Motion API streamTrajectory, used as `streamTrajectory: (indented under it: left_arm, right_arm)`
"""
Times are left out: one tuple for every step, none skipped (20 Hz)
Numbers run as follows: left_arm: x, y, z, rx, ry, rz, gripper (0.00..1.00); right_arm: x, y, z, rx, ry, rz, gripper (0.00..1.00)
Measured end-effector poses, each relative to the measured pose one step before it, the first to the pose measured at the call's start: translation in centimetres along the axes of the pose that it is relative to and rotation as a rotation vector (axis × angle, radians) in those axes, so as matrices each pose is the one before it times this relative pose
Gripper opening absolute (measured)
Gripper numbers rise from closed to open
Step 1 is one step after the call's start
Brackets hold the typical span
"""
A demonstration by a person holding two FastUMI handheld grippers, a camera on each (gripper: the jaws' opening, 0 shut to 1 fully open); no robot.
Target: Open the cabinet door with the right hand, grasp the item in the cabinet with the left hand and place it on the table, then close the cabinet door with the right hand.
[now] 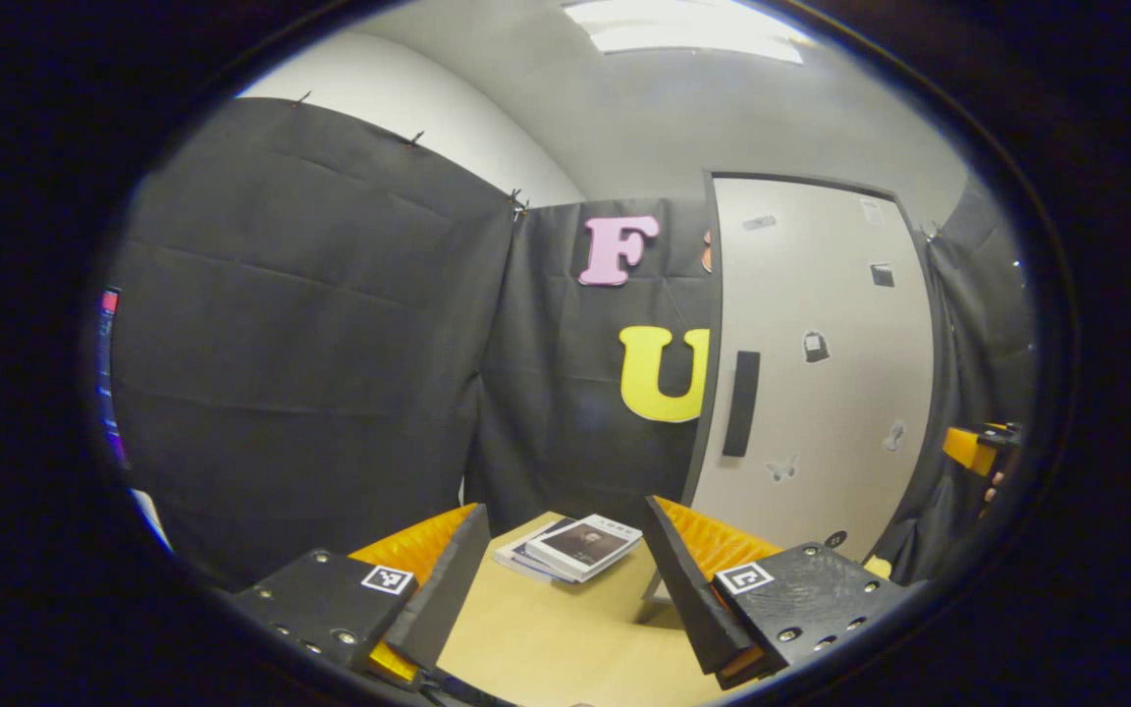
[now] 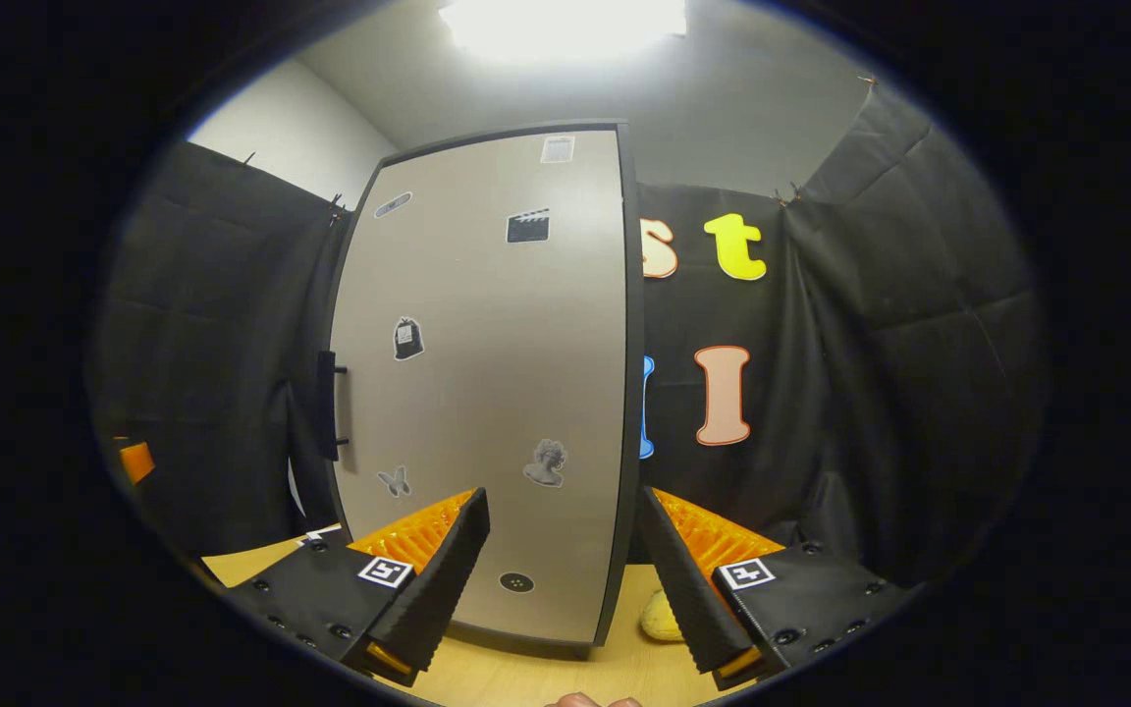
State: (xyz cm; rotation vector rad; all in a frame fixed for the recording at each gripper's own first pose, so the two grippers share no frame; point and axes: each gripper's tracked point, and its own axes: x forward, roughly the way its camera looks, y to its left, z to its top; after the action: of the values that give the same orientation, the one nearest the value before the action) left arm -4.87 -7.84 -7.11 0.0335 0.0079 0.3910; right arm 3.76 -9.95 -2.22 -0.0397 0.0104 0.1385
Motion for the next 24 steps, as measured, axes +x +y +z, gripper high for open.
streamTrajectory:
  left_arm:
    - [0.174, 0.99, -0.404, 0.01232, 0.00824, 0.01304, 0.96]
    - [0.187, 1.164, -0.337, 0.01062, 0.00797, 0.00875, 0.95]
    - [0.08, 0.808, -0.191, 0.01161, 0.00309, 0.00055, 0.96]
    - [0.122, 1.091, -0.199, 0.01588, 0.00101, 0.00477, 0.96]
    - [0.127, 0.809, -0.096, 0.00973, -0.00073, 0.0021, 0.95]
    - [0.105, 0.774, -0.459, -0.001, 0.00347, -0.00014, 0.96]
    - [0.265, 0.594, -0.449, -0.01027, 0.00548, -0.00627, 0.96]
    - [0.061, 0.665, -0.585, -0.01314, 0.00568, -0.00368, 0.96]
    - [0.188, 0.812, -0.442, -0.01167, 0.00558, 0.00039, 0.96]
    - [0.267, 0.85, -0.777, -0.00989, 0.00943, 0.00108, 0.96]
    - [0.249, 0.685, -0.659, -0.00472, 0.01293, 0.0005, 0.96]
    - [0.307, 0.844, -0.675, -0.00149, 0.01115, 0.00201, 0.96]
    - [0.339, 0.821, -0.451, 0.00075, 0.00867, 0.0031, 0.96]
    - [0.259, 0.705, -0.37, -0.00113, 0.00833, 0.00408, 0.96]
    - [0.365, 0.61, -0.381, -0.00613, 0.00778, 0.00005, 0.96]
    - [0.149, 0.453, -0.264, -0.00882, 0.00444, -0.00076, 0.96]
    - [0.265, 0.448, -0.137, -0.0102, 0.00382, -0.00075, 0.96]
    - [0.207, 0.44, -0.26, -0.0081, 0.00251, -0.00055, 0.96]
    - [0.238, 0.483, -0.117, -0.0039, 0.00167, 0.00153, 0.96]
    - [0.271, 0.588, -0.052, -0.00037, 0.00049, 0.00517, 0.96]
    - [0.18, 0.558, -0.021, -0.00016, 0.00032, 0.00377, 0.96]
    - [0.127, 0.426, -0.268, -0.00104, 0.00123, 0.00226, 0.96]
    - [0.413, 0.539, -0.064, -0.0029, 0.0017, 0.00317, 0.96]
    - [0.279, 0.588, -0.272, -0.00466, 0.00344, 0.00226, 0.96]
  right_arm:
    - [0.144, 0.866, -0.04, 0.0024, 0.01262, 0.00141, 0.97]
    - [0.245, 1.118, 0.13, -0.00017, 0.00833, 0.00528, 0.97]
    - [0.359, 1.221, 0.451, -0.00383, 0.00383, 0.00825, 0.97]
    - [0.35, 1.265, 0.733, -0.00367, -0.0091, 0.0057, 0.97]
    - [0.416, 1.248, 0.973, -0.00194, -0.01692, 0.00392, 0.97]
    - [0.377, 1.517, 0.883, -0.00074, -0.01429, 0.0094, 0.98]
    - [0.488, 1.481, 0.881, -0.00124, -0.01303, 0.01143, 0.98]
    - [0.498, 1.572, 0.799, 0.00065, -0.01259, 0.01189, 0.97]
    - [0.569, 1.526, 0.971, 0.0033, -0.01217, 0.01459, 0.97]
    - [0.578, 1.42, 0.828, 0.00454, -0.01433, 0.01085, 0.97]
    - [0.624, 1.222, 0.821, 0.00334, -0.01173, 0.00848, 0.98]
    - [0.548, 1.23, 0.839, 0.00186, -0.01879, 0.00842, 0.98]
    - [0.69, 0.994, 0.681, -0.00403, -0.01847, 0.00274, 0.98]
    - [0.645, 0.873, 0.487, -0.00462, -0.01069, 0.00078, 0.97]
    - [0.438, 0.775, 0.338, 0.00095, -0.00981, 0.00251, 0.98]
    - [0.717, 1.036, 0.283, 0.004, -0.00629, 0.00292, 0.98]
    - [0.774, 0.902, 0.113, 0.00263, -0.00474, 0.00309, 0.98]
    - [0.602, 0.679, -0.003, -0.00238, -0.00016, -0.00029, 0.97]
    - [0.657, 0.58, 0.037, -0.00215, 0.00033, 0.00007, 0.97]
    - [0.383, 0.609, -0.205, 0.00116, 0.00351, 0.00199, 0.97]
    - [0.507, 0.564, -0.179, 0.00177, 0.00342, 0.00126, 0.97]
    - [0.535, 0.464, -0.387, -0.00375, 0.00089, -0.00343, 0.97]
    - [0.642, 0.33, -0.375, -0.00945, 0.00258, -0.00851, 0.97]
    - [0.729, 0.413, -0.443, -0.00978, 0.00587, -0.00532, 0.96]
